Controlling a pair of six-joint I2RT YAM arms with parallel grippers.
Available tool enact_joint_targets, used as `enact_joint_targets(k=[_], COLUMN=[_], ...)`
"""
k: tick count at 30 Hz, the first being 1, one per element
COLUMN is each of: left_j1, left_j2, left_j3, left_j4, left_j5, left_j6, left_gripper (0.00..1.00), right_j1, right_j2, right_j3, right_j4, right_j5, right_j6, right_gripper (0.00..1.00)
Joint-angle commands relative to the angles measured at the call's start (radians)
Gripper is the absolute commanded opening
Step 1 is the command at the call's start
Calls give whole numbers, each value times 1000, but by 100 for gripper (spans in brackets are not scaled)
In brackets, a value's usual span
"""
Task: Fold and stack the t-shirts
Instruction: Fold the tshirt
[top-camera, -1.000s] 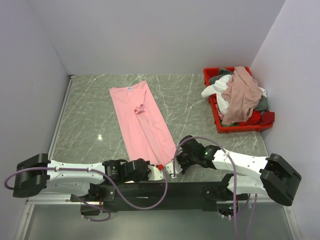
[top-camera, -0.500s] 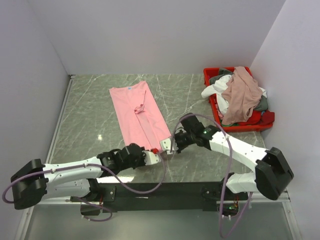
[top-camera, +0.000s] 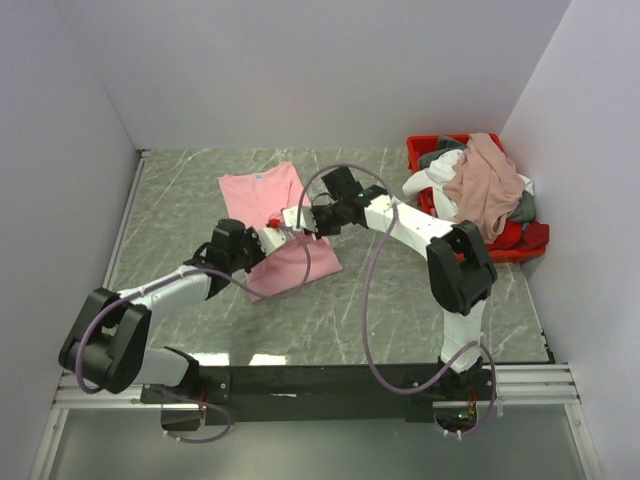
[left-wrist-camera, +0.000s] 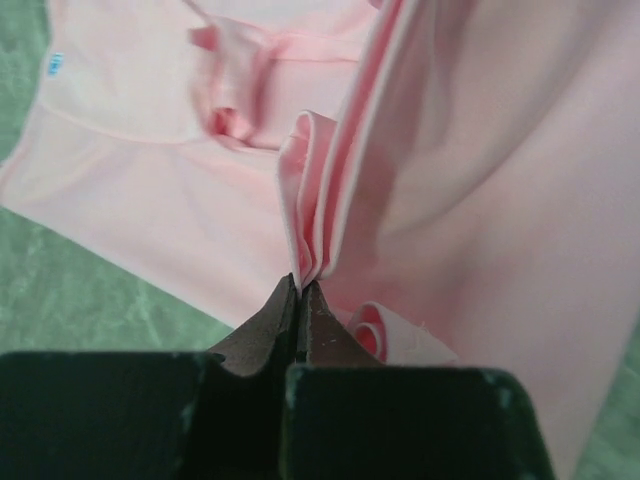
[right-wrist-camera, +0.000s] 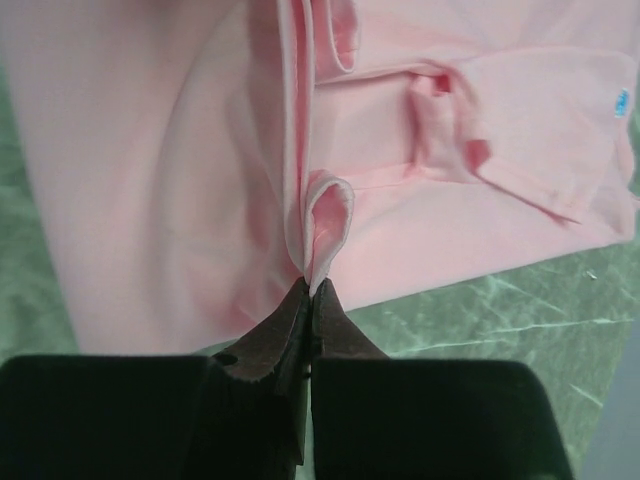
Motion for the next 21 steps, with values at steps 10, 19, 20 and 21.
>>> enact_joint_targets(k=[10,19,20,21], left_j1=[145,191,198,198], left_j2=[197,246,252,255], left_j3=[226,264,267,270], left_j4=[49,61,58,52], left_j5=[176,192,192,196], left_j6=[99,100,102,103], left_gripper=[0,0,0,0], right_j1=[-43,-49,-49,-49], right_j2=[233,303,308,312], right_j3=[326,405,413,419], right_j4=[-19,7,9,12], right_j5=[38,71,73,76], right_j6=[129,173,179,186], right_gripper=[0,0,0,0])
